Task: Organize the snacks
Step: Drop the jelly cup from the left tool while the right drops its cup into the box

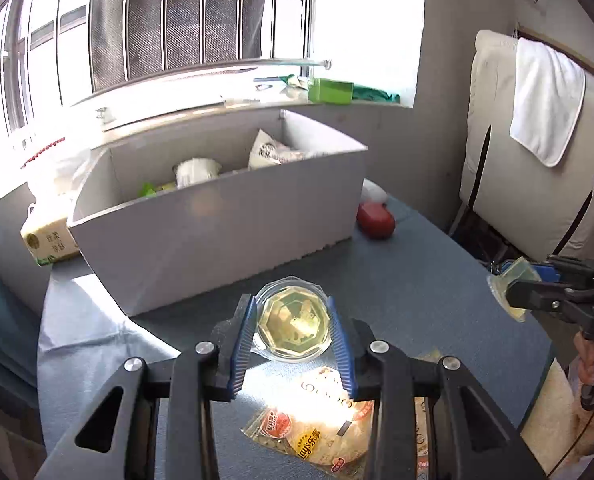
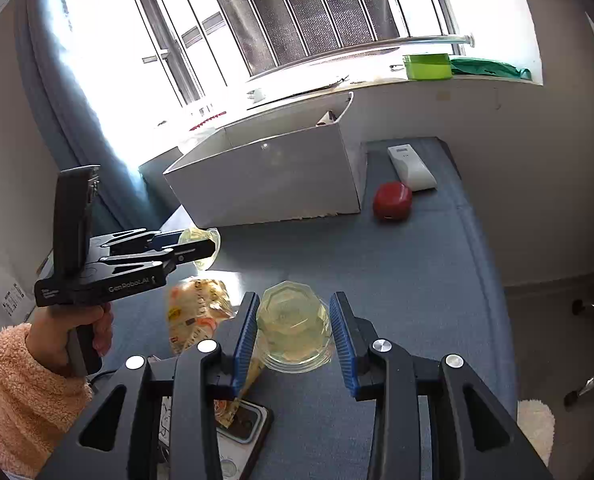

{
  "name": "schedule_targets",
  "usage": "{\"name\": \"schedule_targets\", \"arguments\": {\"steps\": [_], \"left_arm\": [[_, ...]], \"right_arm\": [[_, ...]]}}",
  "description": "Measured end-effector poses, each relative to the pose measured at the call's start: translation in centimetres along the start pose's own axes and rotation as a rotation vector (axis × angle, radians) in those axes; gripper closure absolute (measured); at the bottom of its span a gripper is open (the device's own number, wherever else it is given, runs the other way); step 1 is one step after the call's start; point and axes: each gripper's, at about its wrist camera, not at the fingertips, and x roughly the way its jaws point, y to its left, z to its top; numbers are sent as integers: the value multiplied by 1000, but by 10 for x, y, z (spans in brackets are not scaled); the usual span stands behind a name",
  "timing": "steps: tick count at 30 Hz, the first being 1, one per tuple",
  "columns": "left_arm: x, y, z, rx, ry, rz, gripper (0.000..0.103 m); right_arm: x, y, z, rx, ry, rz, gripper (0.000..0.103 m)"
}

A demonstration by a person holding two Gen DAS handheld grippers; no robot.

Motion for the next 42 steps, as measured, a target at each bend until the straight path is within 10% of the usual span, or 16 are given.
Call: {"name": "schedule_targets", "arguments": {"steps": [9,19,21,23,25,42], "left_arm": [[-28,56,75,-76,-143,51,63],[40,120,124,-186,-64,128,62],[46,128,120,-220,-35,136,51],[47,134,115,-262,-22,109,1],[38,130,110,-251,-57,126,0],[-71,66,68,-158,-158,117,0]], "right_arm": [[34,30,98,-76,-55,48,63],[143,25,200,-7,38,-21,63],[154,20,204,-4,48,-38,63],[160,12,206,19,54,-19,42],[159,5,205,68,42,-3,0],[76,26,160,-16,-52,57,0]]}}
